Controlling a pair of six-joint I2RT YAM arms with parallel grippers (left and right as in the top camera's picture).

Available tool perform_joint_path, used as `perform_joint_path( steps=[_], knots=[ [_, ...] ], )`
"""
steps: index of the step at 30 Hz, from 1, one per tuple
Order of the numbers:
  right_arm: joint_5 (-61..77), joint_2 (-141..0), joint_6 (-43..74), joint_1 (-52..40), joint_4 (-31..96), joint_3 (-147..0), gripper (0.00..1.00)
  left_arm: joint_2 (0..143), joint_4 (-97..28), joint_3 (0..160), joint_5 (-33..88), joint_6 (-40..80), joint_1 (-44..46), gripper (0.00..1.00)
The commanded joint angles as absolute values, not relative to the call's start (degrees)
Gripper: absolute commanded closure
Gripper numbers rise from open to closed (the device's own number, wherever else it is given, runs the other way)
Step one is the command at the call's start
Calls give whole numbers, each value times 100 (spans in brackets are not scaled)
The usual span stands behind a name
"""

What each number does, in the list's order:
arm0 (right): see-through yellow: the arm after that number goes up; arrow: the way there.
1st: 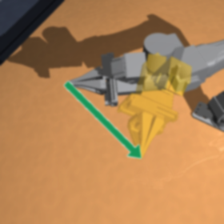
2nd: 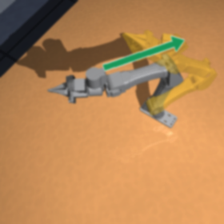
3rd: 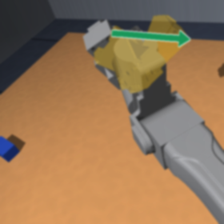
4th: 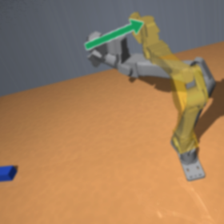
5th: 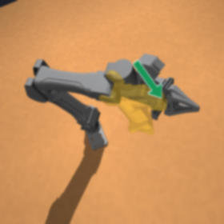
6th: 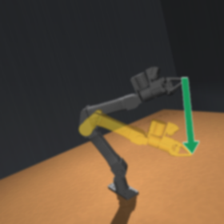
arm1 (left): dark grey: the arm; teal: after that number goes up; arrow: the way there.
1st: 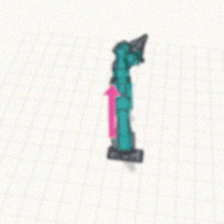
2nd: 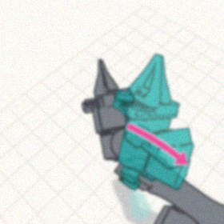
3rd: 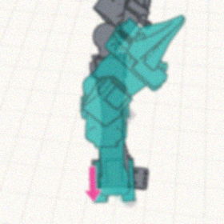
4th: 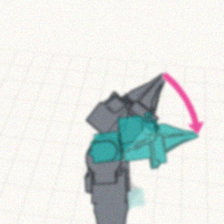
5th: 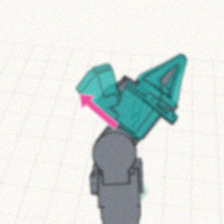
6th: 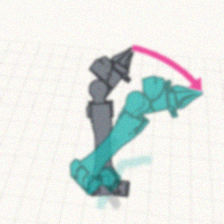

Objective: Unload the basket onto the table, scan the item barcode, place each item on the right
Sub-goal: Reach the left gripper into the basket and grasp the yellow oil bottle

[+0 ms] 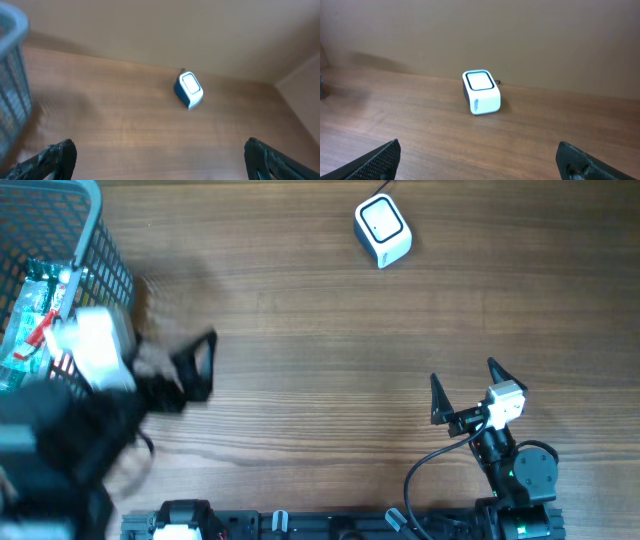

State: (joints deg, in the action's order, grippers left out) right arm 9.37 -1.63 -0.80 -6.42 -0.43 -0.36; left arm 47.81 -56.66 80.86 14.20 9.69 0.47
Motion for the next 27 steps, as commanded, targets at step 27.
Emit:
perform_joint_path(
  steps=[27],
  knots=[
    [947, -167, -150, -609, -69, -30, 0, 8051, -3970, 10084, -93, -392, -2550, 0]
  ],
)
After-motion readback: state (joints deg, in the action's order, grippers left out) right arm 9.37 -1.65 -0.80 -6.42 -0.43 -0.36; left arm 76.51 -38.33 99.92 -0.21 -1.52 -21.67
